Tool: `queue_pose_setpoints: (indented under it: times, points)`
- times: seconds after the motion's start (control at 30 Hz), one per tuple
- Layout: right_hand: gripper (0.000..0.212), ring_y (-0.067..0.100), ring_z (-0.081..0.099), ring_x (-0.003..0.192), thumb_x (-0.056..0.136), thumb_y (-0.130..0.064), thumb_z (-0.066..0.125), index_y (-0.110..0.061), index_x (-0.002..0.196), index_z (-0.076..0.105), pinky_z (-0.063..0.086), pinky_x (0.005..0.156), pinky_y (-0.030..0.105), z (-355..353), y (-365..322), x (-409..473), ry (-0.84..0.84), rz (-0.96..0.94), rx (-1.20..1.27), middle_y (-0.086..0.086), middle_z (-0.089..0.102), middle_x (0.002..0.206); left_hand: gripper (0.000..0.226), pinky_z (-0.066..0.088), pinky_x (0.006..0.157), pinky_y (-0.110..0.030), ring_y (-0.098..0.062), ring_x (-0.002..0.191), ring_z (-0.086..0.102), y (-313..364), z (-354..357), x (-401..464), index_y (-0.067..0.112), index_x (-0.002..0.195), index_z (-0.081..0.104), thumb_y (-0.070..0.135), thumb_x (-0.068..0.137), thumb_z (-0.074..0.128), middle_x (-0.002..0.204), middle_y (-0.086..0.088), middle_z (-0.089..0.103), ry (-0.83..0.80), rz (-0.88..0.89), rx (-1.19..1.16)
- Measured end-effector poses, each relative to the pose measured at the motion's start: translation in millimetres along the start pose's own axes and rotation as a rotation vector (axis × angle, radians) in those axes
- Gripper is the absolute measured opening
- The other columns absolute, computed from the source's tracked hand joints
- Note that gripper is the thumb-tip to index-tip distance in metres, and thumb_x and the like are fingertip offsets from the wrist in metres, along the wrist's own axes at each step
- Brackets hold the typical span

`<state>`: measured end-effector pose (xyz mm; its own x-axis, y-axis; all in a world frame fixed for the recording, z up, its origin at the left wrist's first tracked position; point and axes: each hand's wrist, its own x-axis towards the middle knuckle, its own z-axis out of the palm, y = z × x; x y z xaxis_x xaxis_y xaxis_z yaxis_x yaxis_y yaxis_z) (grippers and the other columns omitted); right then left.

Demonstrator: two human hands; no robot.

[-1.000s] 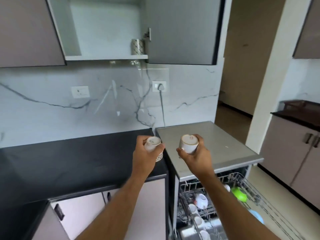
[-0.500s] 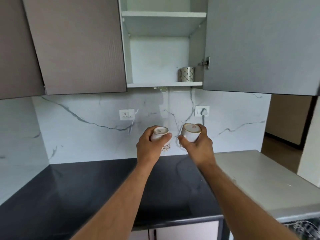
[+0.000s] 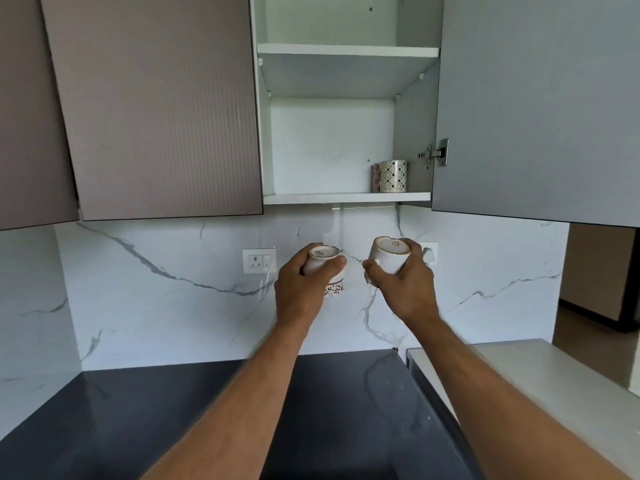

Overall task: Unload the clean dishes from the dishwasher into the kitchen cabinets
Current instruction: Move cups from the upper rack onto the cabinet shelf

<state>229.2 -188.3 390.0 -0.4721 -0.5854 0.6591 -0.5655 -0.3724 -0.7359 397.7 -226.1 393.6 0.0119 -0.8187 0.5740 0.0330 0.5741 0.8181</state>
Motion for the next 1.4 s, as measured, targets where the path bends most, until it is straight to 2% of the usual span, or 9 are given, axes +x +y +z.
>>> queue_pose_setpoints:
  times: [0.2,0.5,0.77,0.9,0.97,1.07,1.2,1.3,1.4]
  points:
    - [0.066,0.014,0.060,0.095,0.077,-0.039,0.080,-0.019,0.130,0.047,0.048,0.082,0.026,17,22,82,0.017,-0.063,0.002,-0.009,0.061,0.106,0.029,0.057,0.086,-0.043,-0.007,0.091,0.069,-18,46,73,0.039,0.095,0.072,0.050,0.069,0.078,0.092,0.018,0.073,0.045,0.064,0.022]
    - [0.069,0.012,0.058,0.092,0.079,-0.039,0.078,-0.016,0.135,0.045,0.043,0.077,0.021,11,17,233,0.064,-0.169,0.042,-0.006,0.060,0.110,0.034,0.057,0.089,-0.043,-0.010,0.095,0.069,16,120,198,0.033,0.096,0.073,0.048,0.066,0.080,0.097,0.015,0.073,0.081,0.228,-0.026]
    - [0.080,0.023,0.061,0.096,0.067,-0.054,0.079,-0.013,0.130,0.051,0.052,0.073,0.030,43,10,339,-0.046,-0.083,-0.126,0.008,0.058,0.119,0.060,0.057,0.086,-0.034,-0.013,0.094,0.069,18,149,298,0.021,0.108,0.063,0.059,0.063,0.073,0.105,0.005,0.070,-0.066,0.048,0.088]
    - [0.074,0.023,0.061,0.093,0.071,-0.048,0.080,-0.010,0.127,0.050,0.049,0.069,0.030,63,3,375,-0.038,-0.071,-0.174,0.008,0.058,0.118,0.033,0.046,0.070,-0.025,-0.016,0.077,0.064,1,155,342,0.014,0.086,0.067,0.047,0.084,0.068,0.084,-0.001,0.068,-0.162,0.058,0.214]
    - [0.072,0.021,0.061,0.091,0.071,-0.046,0.080,-0.010,0.126,0.051,0.048,0.067,0.029,72,1,392,-0.039,-0.059,-0.198,0.006,0.059,0.115,0.041,0.048,0.077,-0.024,-0.017,0.087,0.065,-9,158,360,0.010,0.102,0.069,0.046,0.085,0.066,0.097,-0.004,0.071,-0.209,0.002,0.251]
    - [0.068,0.021,0.062,0.092,0.071,-0.046,0.080,-0.012,0.124,0.052,0.052,0.070,0.029,87,1,412,-0.081,-0.042,-0.239,0.004,0.060,0.111,0.080,0.051,0.091,-0.033,-0.021,0.105,0.064,-20,163,378,0.008,0.128,0.058,0.062,0.069,0.063,0.121,-0.007,0.066,-0.302,-0.116,0.352]
    - [0.053,0.021,0.059,0.085,0.073,-0.047,0.079,-0.012,0.107,0.058,0.045,0.069,0.029,113,2,430,-0.151,-0.002,-0.353,0.003,0.059,0.099,0.038,0.045,0.077,-0.029,-0.018,0.087,0.062,-18,171,388,0.013,0.111,0.061,0.046,0.094,0.060,0.108,-0.006,0.068,-0.510,-0.209,0.374]
    - [0.042,0.019,0.060,0.071,0.073,-0.045,0.079,-0.011,0.086,0.059,0.046,0.063,0.029,135,6,443,-0.244,0.020,-0.458,0.005,0.065,0.090,0.015,0.053,0.061,-0.019,-0.009,0.068,0.067,-20,180,390,0.018,0.099,0.058,0.033,0.098,0.058,0.091,0.001,0.067,-0.605,-0.293,0.321]
    - [0.038,0.021,0.060,0.070,0.077,-0.041,0.076,-0.010,0.080,0.054,0.044,0.058,0.028,148,13,450,-0.330,0.038,-0.577,0.007,0.063,0.087,0.014,0.058,0.074,-0.028,-0.012,0.079,0.068,-28,187,397,0.017,0.105,0.061,0.026,0.096,0.063,0.095,0.001,0.070,-0.675,-0.307,0.308]
